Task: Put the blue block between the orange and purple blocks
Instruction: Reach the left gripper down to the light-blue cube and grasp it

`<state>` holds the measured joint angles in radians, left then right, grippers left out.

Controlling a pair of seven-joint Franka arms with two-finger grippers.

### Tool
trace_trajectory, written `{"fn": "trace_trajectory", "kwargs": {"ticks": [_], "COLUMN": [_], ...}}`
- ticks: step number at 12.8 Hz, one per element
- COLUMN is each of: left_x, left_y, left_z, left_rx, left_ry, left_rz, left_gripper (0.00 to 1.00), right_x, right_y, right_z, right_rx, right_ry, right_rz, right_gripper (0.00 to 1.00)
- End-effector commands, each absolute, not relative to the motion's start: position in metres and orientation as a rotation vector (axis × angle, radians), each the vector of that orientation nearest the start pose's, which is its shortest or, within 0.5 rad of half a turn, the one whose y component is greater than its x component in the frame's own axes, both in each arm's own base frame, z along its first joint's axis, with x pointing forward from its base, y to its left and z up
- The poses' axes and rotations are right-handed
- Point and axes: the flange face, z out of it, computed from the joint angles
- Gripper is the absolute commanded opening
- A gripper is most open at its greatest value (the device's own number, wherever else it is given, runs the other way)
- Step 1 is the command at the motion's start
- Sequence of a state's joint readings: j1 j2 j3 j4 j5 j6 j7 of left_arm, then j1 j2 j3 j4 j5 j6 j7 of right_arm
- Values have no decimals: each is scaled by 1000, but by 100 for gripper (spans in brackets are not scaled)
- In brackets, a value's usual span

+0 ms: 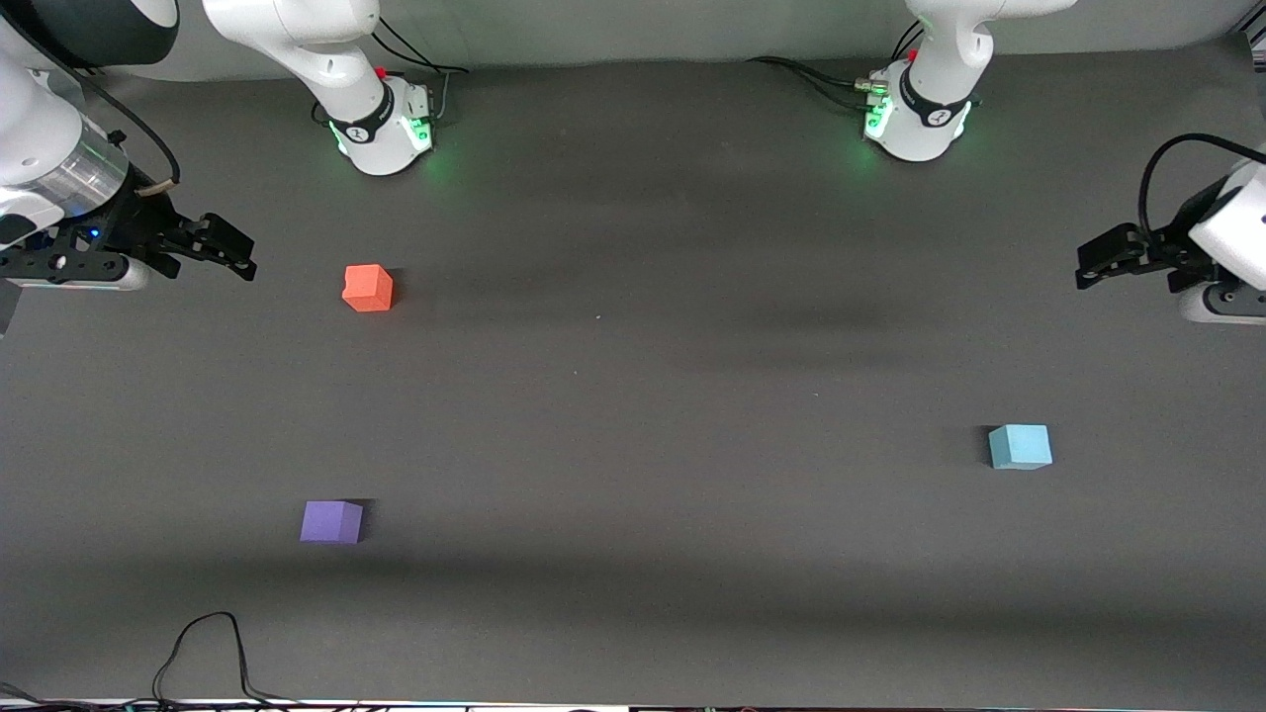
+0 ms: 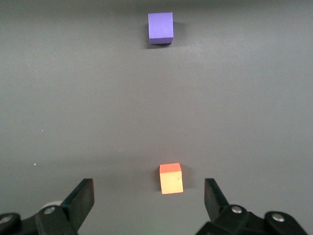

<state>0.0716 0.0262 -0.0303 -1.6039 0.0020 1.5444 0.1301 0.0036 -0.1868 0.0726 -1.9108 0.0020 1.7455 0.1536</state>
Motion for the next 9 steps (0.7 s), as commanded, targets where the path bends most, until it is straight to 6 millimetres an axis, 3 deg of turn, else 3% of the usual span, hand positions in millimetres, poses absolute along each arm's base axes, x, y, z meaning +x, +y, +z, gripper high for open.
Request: {"fn": "trace_trajectory", "kwargs": {"ticks": [1,3,5,7,9], "left_x": [564,570,588,609,631], "left_y": [51,58,60,62,66], "left_z": [584,576,554,520,468], "left_rx": [-3148,-3148,-3148,-3150,-3151], "left_ry": [176,196,198,197,195], "left_rz": [112,107,87,84,103], "left_gripper": [100,100,100,100,100], "right_x": [507,508,509,510,511], "right_y": [40,40,40,40,40], "right_z": [573,573,572,571,568], "right_rx": [-3141,-3140,-3140,-3140,-3141], "right_ry": [93,93,95,97,95], "right_rz": [-48,-53,-50,-55,-51], "right_gripper": [100,100,100,100,100]}}
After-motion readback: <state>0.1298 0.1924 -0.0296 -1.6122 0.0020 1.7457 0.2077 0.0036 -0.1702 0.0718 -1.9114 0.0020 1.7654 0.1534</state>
